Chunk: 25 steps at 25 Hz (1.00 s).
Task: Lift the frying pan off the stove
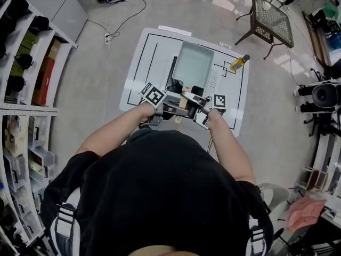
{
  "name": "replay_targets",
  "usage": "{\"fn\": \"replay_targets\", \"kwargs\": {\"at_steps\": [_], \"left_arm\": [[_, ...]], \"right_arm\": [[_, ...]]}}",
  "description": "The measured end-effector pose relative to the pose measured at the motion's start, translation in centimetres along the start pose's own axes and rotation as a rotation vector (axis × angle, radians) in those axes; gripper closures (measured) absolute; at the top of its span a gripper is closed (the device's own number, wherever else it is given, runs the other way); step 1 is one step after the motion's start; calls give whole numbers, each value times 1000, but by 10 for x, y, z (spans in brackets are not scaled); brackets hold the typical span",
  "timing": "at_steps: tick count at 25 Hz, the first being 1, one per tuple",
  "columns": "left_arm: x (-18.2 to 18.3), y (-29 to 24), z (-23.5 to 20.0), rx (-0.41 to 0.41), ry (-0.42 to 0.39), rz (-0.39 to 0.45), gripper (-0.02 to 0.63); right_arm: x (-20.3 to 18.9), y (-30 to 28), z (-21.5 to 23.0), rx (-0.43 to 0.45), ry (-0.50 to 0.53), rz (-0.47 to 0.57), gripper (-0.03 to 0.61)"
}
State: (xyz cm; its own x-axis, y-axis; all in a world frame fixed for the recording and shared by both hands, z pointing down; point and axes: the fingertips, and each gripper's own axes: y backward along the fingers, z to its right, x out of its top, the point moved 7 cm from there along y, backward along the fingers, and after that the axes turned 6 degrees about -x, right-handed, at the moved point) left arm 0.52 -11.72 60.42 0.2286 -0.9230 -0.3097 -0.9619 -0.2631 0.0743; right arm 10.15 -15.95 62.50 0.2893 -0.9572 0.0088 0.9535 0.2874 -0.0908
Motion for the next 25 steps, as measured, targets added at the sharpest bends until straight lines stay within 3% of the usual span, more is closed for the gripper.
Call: {"fn": "replay_targets", "kwargs": {"at_steps": [25], "left_arm": [[7, 7, 32, -3, -57, -17, 463]], "right_arm": [[-3, -4, -30, 26, 52, 23, 430]]}}
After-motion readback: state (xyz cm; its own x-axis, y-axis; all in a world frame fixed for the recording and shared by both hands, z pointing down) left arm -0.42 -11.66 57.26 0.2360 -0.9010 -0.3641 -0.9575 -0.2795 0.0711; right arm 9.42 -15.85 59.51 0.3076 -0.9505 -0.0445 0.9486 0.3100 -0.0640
